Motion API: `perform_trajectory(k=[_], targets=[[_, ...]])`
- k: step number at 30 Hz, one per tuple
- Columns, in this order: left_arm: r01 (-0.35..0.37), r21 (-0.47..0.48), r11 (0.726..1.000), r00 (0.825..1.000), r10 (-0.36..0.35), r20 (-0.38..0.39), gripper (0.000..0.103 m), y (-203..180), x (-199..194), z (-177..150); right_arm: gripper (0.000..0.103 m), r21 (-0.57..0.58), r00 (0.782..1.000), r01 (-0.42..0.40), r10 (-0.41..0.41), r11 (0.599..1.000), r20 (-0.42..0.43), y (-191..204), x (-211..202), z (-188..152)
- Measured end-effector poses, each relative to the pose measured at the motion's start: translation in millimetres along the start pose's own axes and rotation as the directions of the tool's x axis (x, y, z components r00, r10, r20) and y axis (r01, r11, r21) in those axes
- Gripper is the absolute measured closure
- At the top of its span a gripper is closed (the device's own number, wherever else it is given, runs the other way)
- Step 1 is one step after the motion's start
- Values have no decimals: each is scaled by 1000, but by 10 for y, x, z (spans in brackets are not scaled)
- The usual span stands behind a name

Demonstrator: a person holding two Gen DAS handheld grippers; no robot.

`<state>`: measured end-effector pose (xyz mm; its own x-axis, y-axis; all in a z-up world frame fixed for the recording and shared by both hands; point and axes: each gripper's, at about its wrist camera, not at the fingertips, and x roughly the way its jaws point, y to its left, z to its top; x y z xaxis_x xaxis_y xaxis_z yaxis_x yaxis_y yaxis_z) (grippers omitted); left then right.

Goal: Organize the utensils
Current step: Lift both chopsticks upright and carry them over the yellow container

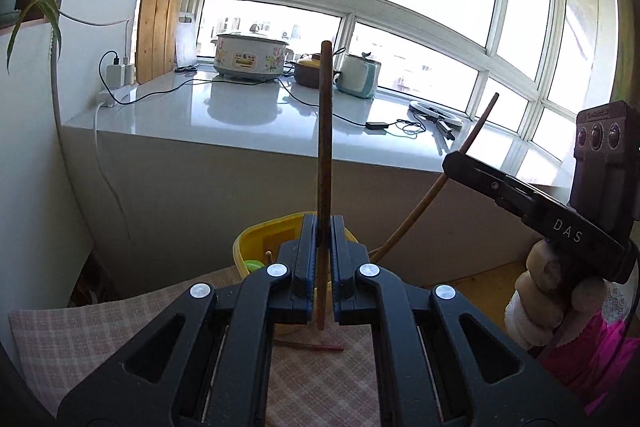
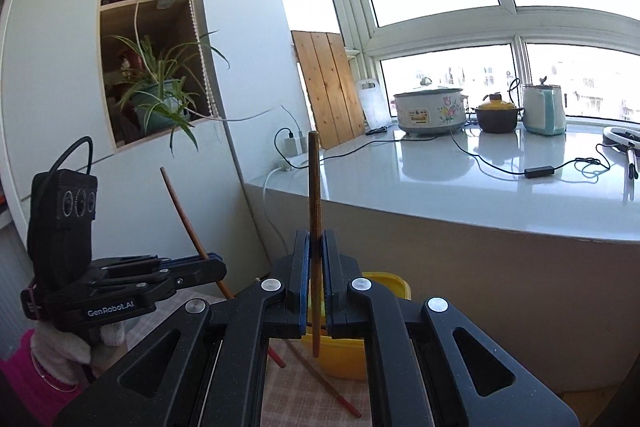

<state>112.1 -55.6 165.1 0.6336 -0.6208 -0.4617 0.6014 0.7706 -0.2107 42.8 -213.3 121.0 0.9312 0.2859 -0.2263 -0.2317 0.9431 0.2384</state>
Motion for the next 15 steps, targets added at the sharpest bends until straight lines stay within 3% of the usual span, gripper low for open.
perform_trajectory(k=[6, 15], targets=[[-25, 10, 1000, 999, 25, 23, 99, -35, 171, 177, 99, 17, 1000, 9, -9, 1000, 25, -106, 59, 132], [-70, 22, 997, 997, 70, 14, 99, -56, 385, 182, 99, -19, 998, 62, -62, 998, 1, -176, 276, 89]])
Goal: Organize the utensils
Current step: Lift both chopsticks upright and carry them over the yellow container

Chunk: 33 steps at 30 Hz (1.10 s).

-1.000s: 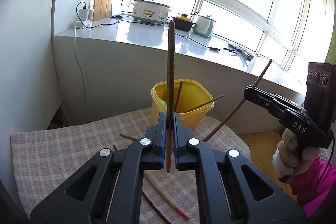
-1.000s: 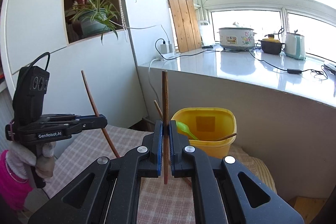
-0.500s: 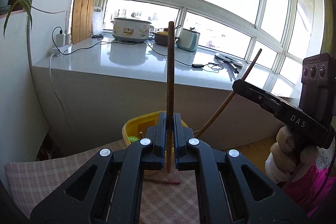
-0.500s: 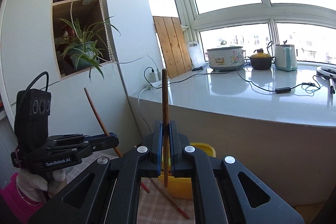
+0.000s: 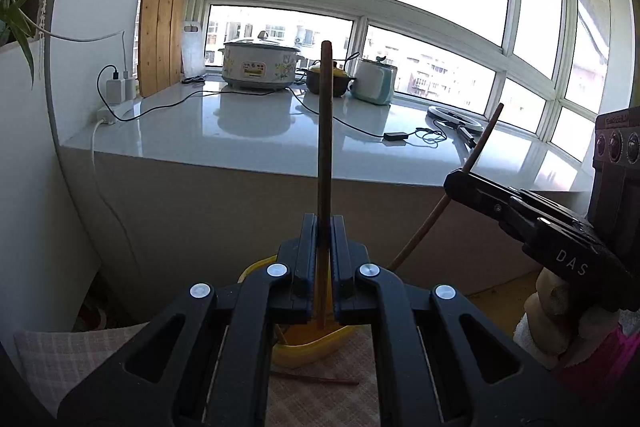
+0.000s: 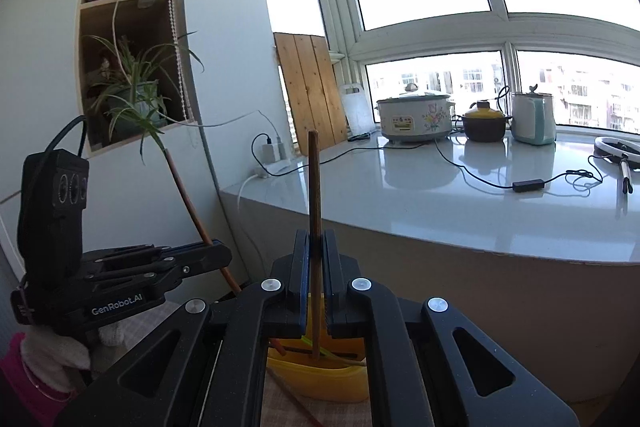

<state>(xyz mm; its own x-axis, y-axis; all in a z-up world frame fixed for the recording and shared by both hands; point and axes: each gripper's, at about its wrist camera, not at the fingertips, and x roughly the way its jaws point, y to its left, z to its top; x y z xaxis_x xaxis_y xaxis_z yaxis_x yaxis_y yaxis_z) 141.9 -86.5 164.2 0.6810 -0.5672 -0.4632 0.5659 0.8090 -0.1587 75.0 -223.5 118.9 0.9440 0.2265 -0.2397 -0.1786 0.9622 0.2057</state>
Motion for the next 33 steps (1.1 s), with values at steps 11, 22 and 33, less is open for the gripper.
perform_trajectory(k=[11, 22, 33], targets=[[-15, 13, 1000, 999, 15, -32, 99, -29, 147, -118, 99, -28, 996, 64, -66, 998, -66, -89, 240, -179], [0, 4, 1000, 998, 1, -68, 99, -42, 176, -243, 99, -57, 984, 117, -123, 992, -126, -119, 389, -324], [1, -19, 1000, 996, -3, -94, 99, -25, 202, -306, 99, -71, 974, 132, -142, 989, -179, -105, 469, -422]])
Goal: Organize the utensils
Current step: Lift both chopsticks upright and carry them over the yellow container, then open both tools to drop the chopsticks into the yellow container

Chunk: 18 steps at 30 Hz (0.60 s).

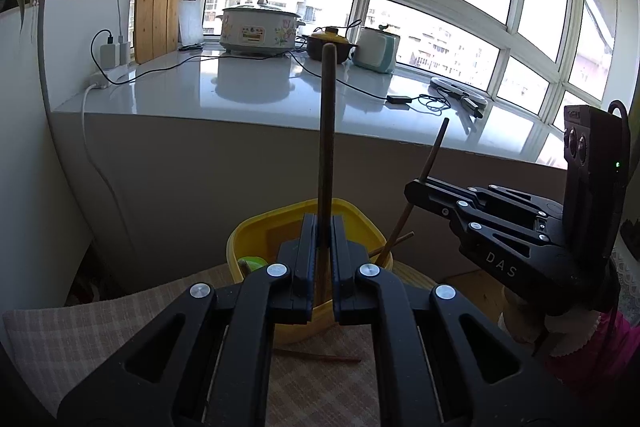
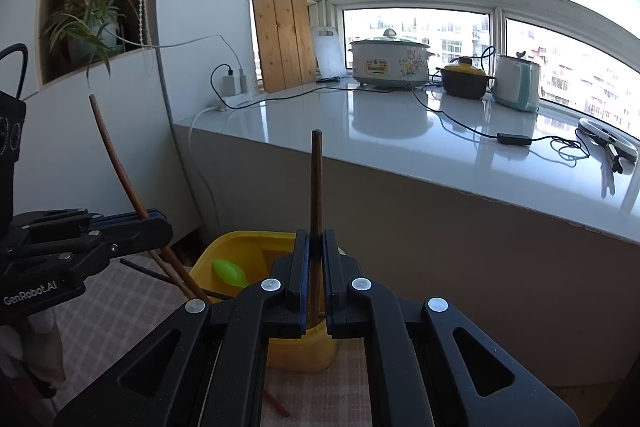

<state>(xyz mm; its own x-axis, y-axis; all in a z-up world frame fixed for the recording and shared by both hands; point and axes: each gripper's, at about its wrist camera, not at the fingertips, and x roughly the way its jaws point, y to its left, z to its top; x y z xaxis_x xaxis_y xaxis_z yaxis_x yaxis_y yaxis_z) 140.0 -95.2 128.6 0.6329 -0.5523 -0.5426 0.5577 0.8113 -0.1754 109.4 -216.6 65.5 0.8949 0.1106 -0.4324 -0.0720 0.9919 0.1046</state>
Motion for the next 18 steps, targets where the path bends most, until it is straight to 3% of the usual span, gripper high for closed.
perform_trajectory(k=[15, 18], targets=[[12, -2, 1000, 1000, -12, 25, 94, -6, -195, 1, 97, 8, 1000, 9, -9, 1000, -14, 3, -41, -12], [16, -7, 1000, 999, -16, 38, 94, 11, -283, -14, 82, 3, 1000, 9, -9, 1000, -7, 23, -78, -20]])
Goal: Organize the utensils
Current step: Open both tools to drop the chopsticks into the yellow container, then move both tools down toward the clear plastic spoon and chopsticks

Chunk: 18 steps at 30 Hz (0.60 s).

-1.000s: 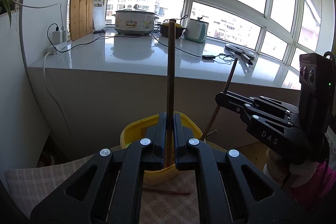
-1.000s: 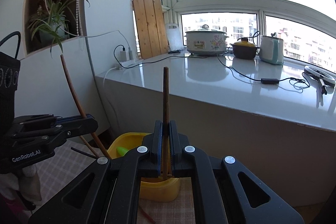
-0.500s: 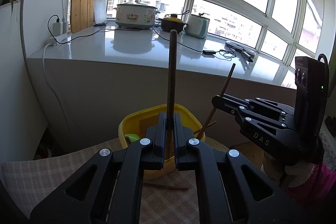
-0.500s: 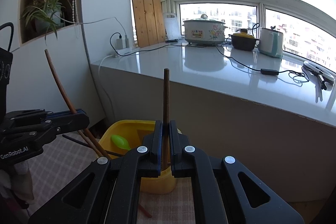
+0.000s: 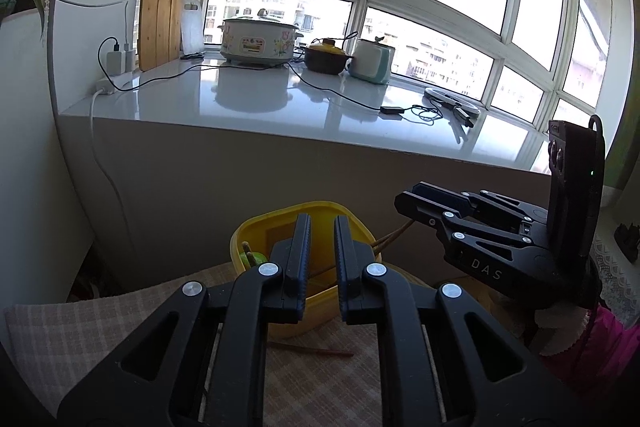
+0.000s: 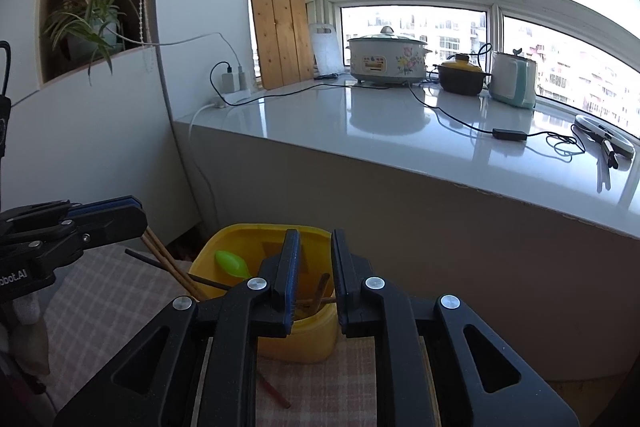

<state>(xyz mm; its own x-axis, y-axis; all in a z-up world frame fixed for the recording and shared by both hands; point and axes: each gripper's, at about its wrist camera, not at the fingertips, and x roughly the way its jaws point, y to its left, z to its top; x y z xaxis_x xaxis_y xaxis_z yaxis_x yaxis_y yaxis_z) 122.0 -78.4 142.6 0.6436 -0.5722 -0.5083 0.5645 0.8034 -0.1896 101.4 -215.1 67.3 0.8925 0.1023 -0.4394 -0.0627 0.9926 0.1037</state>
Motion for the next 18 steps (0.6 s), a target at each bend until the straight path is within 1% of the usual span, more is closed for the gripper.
perform_trajectory(k=[1, 4, 6, 8, 9, 14, 18], targets=[[1, 0, 1000, 1000, -1, 3, 94, 14, -29, -11, 76, -2, 1000, 0, 0, 1000, 6, 10, -21, -2], [2, -2, 1000, 1000, -2, 12, 93, 43, -115, -26, 76, -10, 1000, -1, 2, 1000, 16, 49, -85, -4], [3, -4, 1000, 1000, -2, 17, 89, 60, -193, -51, 76, -14, 1000, -4, 5, 1000, 22, 75, -133, -2], [-2, -7, 1000, 1000, 2, 23, 75, 79, -277, -86, 76, -16, 1000, -9, 10, 1000, 29, 94, -193, -5], [-5, -7, 1000, 1000, 5, 24, 73, 97, -323, -108, 76, -16, 999, -14, 14, 1000, 33, 102, -222, -11], [-40, -18, 999, 999, 40, 10, 72, 225, -542, -276, 76, -21, 998, -43, 44, 999, 41, 117, -354, -77], [-57, -69, 996, 997, 53, -54, 72, 411, -650, -521, 76, -25, 993, -112, 113, 993, 21, 134, -413, -173]])
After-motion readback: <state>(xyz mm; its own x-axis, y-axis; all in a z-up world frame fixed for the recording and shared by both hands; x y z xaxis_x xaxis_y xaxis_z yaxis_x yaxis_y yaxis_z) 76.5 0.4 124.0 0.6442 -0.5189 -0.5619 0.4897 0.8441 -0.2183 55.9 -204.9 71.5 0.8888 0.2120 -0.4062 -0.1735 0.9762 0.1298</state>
